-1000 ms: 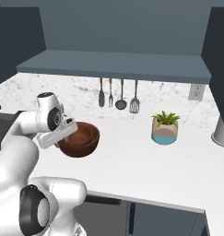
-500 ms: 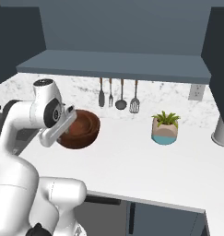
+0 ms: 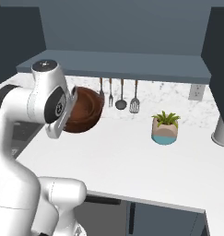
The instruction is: Pick up the bowls on the counter and stack them on top of one another in the open cabinet. Place the smaller bowl on top of the larger bowl.
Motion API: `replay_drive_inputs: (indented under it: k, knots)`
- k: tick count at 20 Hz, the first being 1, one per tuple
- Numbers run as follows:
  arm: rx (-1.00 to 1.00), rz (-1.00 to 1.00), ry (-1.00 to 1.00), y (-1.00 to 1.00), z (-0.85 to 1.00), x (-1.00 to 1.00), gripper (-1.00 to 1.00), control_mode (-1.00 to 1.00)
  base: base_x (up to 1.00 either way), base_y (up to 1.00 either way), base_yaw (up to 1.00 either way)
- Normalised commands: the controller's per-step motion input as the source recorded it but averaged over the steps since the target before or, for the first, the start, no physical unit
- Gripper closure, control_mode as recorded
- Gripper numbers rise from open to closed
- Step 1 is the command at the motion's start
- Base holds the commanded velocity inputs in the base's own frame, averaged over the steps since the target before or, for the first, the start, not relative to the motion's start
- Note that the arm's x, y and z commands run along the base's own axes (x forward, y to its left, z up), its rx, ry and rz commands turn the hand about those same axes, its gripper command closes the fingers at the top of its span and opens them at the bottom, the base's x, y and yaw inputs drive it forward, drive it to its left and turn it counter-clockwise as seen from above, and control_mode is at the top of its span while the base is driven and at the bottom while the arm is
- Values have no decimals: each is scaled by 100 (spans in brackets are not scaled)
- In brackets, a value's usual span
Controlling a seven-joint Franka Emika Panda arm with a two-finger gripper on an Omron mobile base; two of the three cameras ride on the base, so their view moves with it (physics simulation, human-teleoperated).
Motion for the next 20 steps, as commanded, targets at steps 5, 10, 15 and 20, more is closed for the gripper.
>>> replay_drive_inputs:
  k: [5,10,15,20]
  knots:
    - [4,6,-19,-17,78,0,100,-100,0,0,0]
    - [1,5,-32,-5,85,1,100,-100,0,0,0]
    - [0,3,-33,-9,74,20,100,-100,0,0,0]
    - [4,4,-13,-12,61,49,100,-100,0,0,0]
